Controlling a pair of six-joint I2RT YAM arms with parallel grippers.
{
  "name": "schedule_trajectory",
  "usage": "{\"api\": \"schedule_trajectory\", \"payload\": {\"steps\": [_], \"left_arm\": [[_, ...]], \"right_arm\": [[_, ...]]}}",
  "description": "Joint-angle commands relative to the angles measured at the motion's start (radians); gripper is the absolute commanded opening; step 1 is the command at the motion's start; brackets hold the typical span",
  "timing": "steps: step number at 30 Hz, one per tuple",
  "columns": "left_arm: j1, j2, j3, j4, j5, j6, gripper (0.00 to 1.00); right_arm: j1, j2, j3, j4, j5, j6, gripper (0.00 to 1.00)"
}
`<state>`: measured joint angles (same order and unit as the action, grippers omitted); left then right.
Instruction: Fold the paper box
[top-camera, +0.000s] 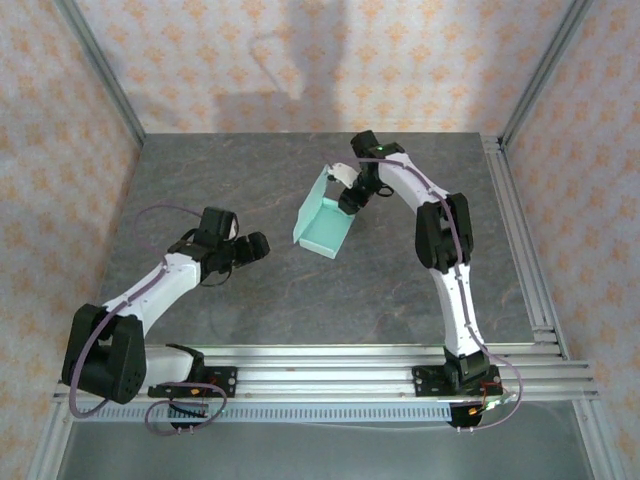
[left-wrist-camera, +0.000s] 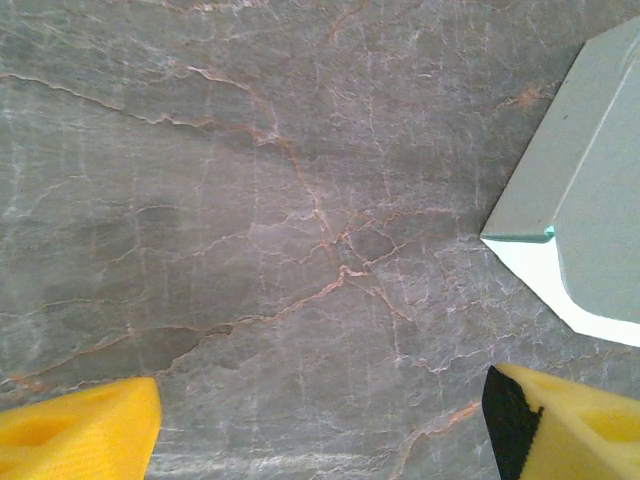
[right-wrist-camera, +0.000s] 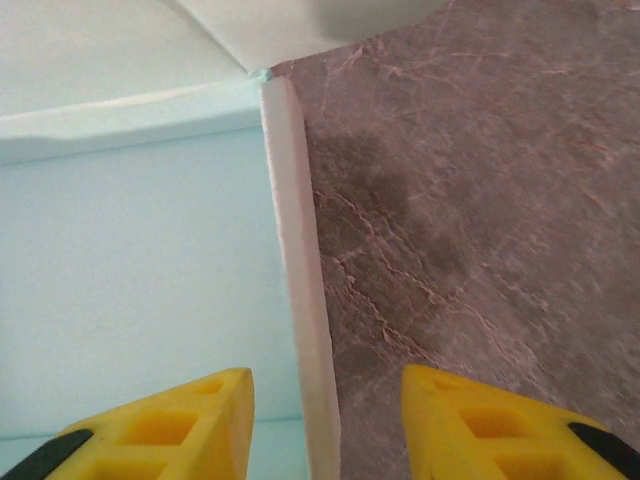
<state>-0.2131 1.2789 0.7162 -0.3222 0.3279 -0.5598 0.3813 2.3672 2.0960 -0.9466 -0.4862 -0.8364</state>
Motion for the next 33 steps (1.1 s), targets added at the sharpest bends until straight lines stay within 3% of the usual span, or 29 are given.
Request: {"api": "schedule_trajectory", "payload": {"steps": [1,11,16,21,27,33], "left_arm": [[-0.008,0.011,-0.017,0.043,0.004,-0.009,0.85],[-0.009,0.042,-0.044,0.078,0.011,-0.012,0.86],[-0.01,0.047,-0.042,0.079,0.011,-0.007,0.86],[-0.009,0.055,-0.046,0.083,0.014,-0.008,0.86],[-0.012,0.057,-0.047,0.084,0.013,-0.008,0.86],[-0.012,0.069,-0.047,0.089,0.015,-0.008,0.87]], "right_arm": [[0.006,0.043,0.058,-0.078,0.029,-0.035,0.39],[0.019,0.11,0.14,-0.125,0.075,-0.061,0.36],[0.02,0.12,0.148,-0.135,0.098,-0.064,0.21],[0.022,0.131,0.145,-0.136,0.101,-0.063,0.18],[0.034,0.135,0.13,-0.128,0.136,-0.061,0.0],[0.046,0.132,0.073,-0.103,0.223,-0.071,0.0]]}}
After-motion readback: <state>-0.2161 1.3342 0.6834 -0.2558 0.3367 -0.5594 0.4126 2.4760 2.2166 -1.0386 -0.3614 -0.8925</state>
